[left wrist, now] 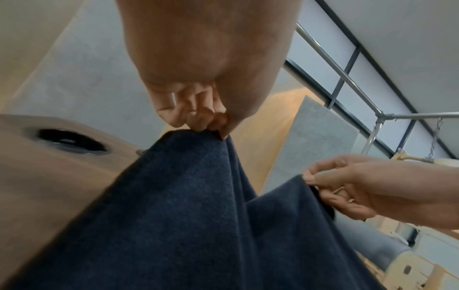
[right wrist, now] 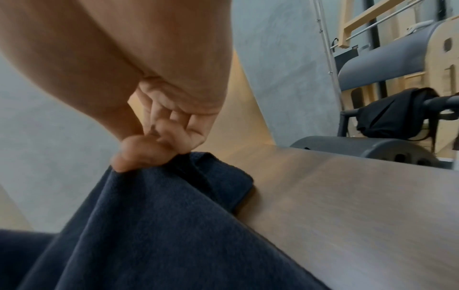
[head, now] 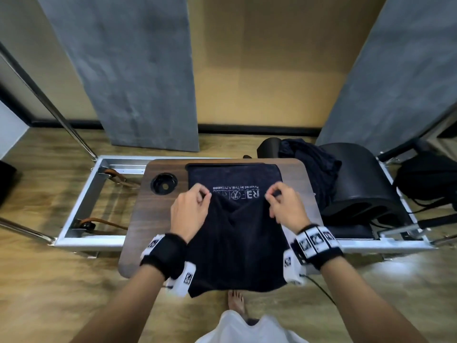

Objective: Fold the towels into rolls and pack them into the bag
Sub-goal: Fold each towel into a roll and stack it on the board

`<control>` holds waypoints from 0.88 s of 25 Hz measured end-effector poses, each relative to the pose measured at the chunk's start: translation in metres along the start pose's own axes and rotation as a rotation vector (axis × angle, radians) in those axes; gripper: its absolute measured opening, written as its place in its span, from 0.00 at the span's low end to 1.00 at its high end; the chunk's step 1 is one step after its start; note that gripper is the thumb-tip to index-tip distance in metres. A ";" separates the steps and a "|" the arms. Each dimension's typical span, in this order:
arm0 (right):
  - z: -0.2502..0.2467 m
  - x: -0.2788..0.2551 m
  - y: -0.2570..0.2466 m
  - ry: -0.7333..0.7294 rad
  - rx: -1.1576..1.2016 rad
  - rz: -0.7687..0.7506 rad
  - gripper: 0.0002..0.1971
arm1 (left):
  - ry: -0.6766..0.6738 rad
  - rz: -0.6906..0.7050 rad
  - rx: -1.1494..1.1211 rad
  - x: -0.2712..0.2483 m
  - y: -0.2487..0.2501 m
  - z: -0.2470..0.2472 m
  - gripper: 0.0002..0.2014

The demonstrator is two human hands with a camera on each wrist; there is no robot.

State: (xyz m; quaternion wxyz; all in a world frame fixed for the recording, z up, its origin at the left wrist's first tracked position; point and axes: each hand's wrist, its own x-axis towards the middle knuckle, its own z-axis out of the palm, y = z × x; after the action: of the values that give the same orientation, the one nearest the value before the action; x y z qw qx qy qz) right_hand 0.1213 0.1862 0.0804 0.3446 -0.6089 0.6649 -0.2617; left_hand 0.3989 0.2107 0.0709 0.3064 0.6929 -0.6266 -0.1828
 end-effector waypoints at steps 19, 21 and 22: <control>0.020 -0.043 0.058 -0.029 0.170 0.475 0.07 | -0.118 -0.383 -0.154 -0.064 -0.057 0.027 0.08; 0.014 -0.046 0.053 0.089 0.526 0.450 0.13 | 0.030 -0.461 -0.500 -0.062 -0.052 0.021 0.04; 0.011 -0.051 0.051 0.089 0.652 0.391 0.18 | 0.070 -0.452 -0.630 -0.063 -0.051 0.018 0.05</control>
State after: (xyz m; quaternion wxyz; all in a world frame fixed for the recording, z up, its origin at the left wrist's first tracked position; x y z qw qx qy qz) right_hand 0.0990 0.2437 0.0410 0.5343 -0.3168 0.6648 -0.4150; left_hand 0.4168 0.2703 0.0159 0.4774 0.6912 -0.3604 -0.4054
